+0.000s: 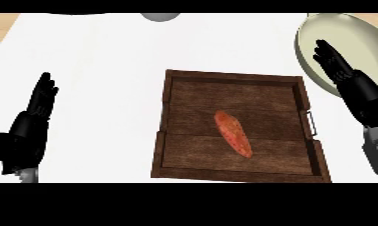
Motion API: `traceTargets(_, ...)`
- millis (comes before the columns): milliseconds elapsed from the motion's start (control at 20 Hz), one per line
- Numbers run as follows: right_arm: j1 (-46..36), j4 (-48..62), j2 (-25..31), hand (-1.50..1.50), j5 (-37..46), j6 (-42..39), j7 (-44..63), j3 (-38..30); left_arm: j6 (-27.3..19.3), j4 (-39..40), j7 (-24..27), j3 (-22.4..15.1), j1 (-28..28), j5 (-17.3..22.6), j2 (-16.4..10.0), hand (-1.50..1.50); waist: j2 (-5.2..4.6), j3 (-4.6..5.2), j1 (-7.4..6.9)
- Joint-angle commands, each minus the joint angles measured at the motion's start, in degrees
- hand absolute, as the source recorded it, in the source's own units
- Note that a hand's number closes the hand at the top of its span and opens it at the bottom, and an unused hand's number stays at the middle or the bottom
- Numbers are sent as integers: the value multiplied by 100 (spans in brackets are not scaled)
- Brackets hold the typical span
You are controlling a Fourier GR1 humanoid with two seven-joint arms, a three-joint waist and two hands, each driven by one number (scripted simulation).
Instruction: Pick the sweet potato from the tray and place it in the pot
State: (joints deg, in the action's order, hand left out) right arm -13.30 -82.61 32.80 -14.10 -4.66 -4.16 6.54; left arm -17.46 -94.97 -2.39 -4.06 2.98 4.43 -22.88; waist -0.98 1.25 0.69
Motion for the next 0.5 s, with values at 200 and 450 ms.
traceTargets(200,-1430,482,-917,150,-636,-1581,-542,785,253,-145,-155,14,-917,465,264,0,-77,-152,-613)
traceTargets(450,-1802,1705,-772,-150,619,-1782,-2334,1027,266,-68,-673,-103,-1338,684,487,0,-115,-161,-539)
